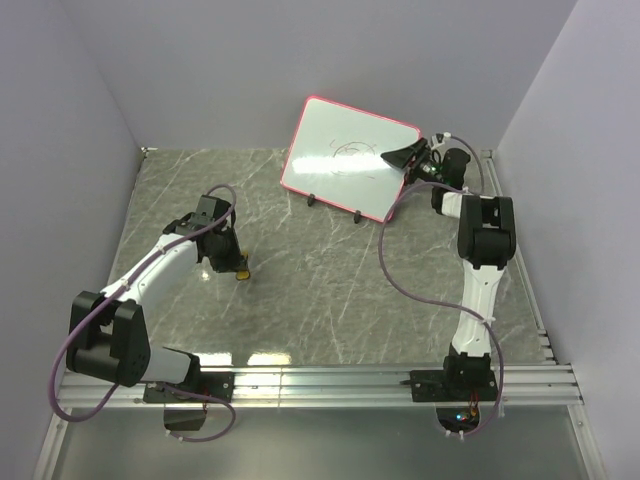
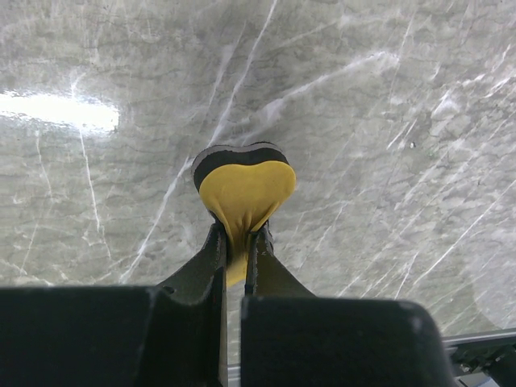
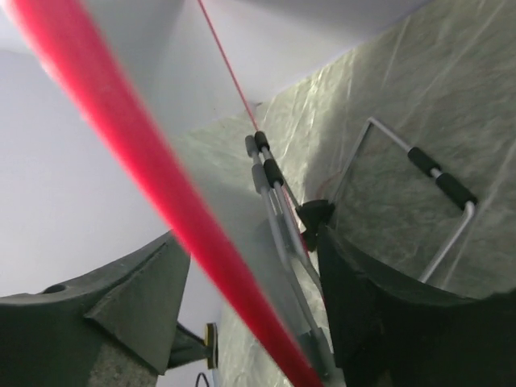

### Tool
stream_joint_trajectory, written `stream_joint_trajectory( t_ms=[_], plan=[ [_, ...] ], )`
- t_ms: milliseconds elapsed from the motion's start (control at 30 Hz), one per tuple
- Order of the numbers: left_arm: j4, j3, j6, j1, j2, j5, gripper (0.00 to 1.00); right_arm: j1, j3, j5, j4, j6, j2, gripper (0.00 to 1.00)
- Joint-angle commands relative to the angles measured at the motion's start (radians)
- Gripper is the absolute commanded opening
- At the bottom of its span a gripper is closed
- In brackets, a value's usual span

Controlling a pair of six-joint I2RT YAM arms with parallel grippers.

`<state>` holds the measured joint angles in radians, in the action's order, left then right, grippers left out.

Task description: Erase the whiteboard

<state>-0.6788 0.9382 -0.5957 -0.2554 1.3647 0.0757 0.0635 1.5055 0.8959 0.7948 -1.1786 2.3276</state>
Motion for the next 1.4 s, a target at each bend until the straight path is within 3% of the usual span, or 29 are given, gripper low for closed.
stream_joint_trajectory(
  t_ms=[0, 67, 133, 167, 200, 333, 533, 767, 833, 1000, 1133, 1233, 1367],
  plan=[
    [-0.013, 0.04, 0.007, -0.004, -0.021, -0.025, 0.0, -0.008, 0.055, 0.032, 0.118, -0.058, 0.015, 0.69],
    [-0.018, 0.039, 0.008, -0.004, -0.029, -0.031, 0.0, -0.008, 0.05, 0.038, 0.132, -0.065, 0.024, 0.63],
    [-0.021, 0.037, 0.008, -0.005, -0.03, -0.037, 0.0, -0.008, 0.042, 0.049, 0.138, -0.069, 0.029, 0.49],
    [-0.021, 0.036, 0.01, -0.004, -0.03, -0.036, 0.0, -0.008, 0.036, 0.052, 0.144, -0.07, 0.029, 0.42],
    [-0.019, 0.036, 0.01, -0.004, -0.029, -0.034, 0.0, -0.01, 0.03, 0.057, 0.15, -0.069, 0.027, 0.28],
    [-0.011, 0.028, 0.011, -0.004, -0.029, -0.03, 0.0, -0.017, -0.011, 0.08, 0.135, -0.038, 0.013, 0.0],
    [0.002, 0.017, 0.013, -0.004, -0.027, -0.022, 0.0, -0.031, -0.118, 0.118, 0.138, 0.017, -0.027, 0.0],
    [0.015, 0.013, 0.017, -0.004, -0.035, -0.019, 0.0, -0.059, -0.295, 0.14, 0.262, 0.0, -0.114, 0.0],
    [0.015, 0.014, 0.022, -0.004, -0.035, -0.022, 0.0, -0.109, -0.356, 0.143, 0.25, 0.043, -0.148, 0.0],
    [0.016, 0.062, 0.03, -0.004, -0.019, -0.022, 0.0, -0.189, -0.458, 0.104, 0.12, 0.196, -0.272, 0.0],
    [0.028, 0.096, 0.034, -0.004, 0.002, -0.013, 0.0, -0.237, -0.499, 0.026, -0.131, 0.37, -0.378, 0.0],
    [0.045, 0.094, 0.037, -0.004, 0.004, -0.004, 0.0, -0.255, -0.536, -0.026, -0.23, 0.464, -0.422, 0.0],
    [0.065, 0.07, 0.045, -0.005, -0.006, 0.003, 0.0, -0.271, -0.637, -0.069, -0.258, 0.497, -0.477, 0.0]
  ],
)
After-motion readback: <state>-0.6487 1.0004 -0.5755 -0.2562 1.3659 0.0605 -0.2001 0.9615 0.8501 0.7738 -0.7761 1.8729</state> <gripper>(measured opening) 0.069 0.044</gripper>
